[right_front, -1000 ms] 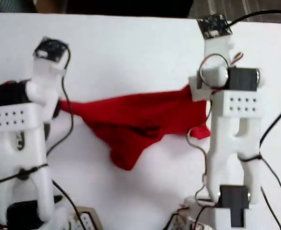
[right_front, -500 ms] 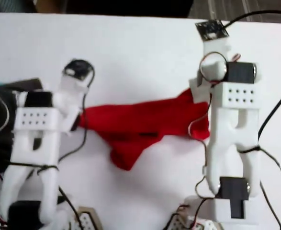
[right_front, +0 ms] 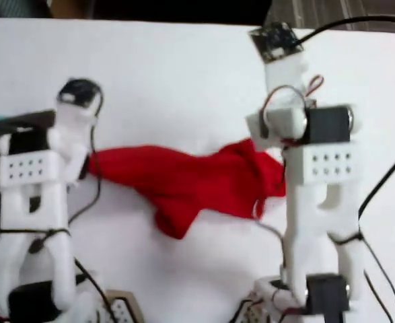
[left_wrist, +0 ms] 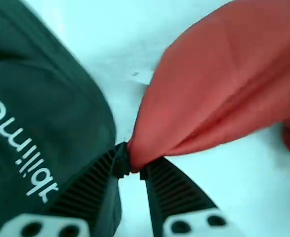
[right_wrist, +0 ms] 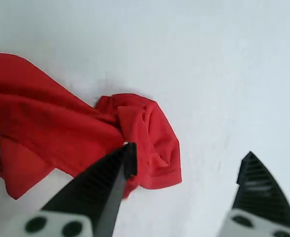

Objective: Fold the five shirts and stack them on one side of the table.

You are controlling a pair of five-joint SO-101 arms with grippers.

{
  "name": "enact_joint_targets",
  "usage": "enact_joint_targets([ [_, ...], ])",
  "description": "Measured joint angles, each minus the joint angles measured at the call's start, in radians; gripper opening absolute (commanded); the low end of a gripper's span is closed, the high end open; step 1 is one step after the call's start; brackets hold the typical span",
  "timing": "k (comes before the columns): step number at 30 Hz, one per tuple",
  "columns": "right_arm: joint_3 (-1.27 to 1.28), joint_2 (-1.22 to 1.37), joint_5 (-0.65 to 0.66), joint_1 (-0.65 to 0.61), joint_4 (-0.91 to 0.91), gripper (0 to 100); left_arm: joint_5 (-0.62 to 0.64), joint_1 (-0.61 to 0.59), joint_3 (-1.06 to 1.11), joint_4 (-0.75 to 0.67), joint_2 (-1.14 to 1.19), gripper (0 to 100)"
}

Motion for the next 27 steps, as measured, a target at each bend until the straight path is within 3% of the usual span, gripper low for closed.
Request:
enact_joint_targets([
  [7, 0.072, -0.069, -0.034, -0.114, -0.054, 33.0, -0.029, -0.017, 0.161, -0.115, 0.000, 4],
  [16, 0.393, 0.117, -0.011, -0.285, -0.164, 33.0, -0.028, -0.121, 0.167, -0.121, 0.000, 24],
  [24, 0.474, 0.247, 0.091, -0.580, -0.112, 33.0, -0.005, -0.143, 0.106, -0.121, 0.000, 24],
  [27, 0.569, 0.299, 0.104, -0.621, -0.198, 33.0, 0.000, -0.143, 0.098, -0.094, 0.000, 24],
])
